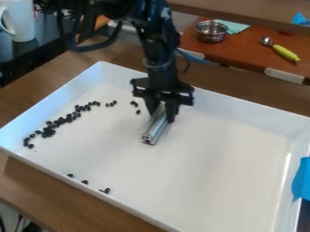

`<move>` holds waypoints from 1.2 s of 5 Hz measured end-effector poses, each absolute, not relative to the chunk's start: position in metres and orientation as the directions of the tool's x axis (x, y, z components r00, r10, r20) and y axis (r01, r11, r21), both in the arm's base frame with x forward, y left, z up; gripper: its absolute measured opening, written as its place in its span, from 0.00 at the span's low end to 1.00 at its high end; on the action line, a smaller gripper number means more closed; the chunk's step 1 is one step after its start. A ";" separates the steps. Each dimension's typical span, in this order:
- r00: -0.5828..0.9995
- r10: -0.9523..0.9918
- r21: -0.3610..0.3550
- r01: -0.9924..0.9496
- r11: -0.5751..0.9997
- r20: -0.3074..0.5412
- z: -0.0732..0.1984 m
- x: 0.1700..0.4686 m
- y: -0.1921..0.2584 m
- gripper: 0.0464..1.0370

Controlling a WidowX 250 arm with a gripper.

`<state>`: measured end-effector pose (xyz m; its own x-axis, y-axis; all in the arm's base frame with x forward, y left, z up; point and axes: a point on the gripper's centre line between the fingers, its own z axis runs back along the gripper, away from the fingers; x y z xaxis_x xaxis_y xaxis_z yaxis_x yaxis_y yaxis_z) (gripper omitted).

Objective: Sweep into pile

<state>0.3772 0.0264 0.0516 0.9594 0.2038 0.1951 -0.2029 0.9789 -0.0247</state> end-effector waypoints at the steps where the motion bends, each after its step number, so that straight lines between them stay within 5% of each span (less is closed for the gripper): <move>1: 0.957 0.230 -0.023 -0.229 0.973 0.177 0.052 0.374 0.049 0.34; 4: 0.931 0.320 0.043 -0.332 0.942 0.178 0.053 0.351 0.119 0.34; 5: 0.928 0.321 0.025 -0.332 0.943 0.188 0.056 0.334 0.120 0.34; 6: 0.923 0.347 -0.090 -0.336 0.938 0.167 0.076 0.326 0.102 0.34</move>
<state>0.3256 0.1015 0.0762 0.9230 0.3469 0.1665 -0.3360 0.9375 -0.0904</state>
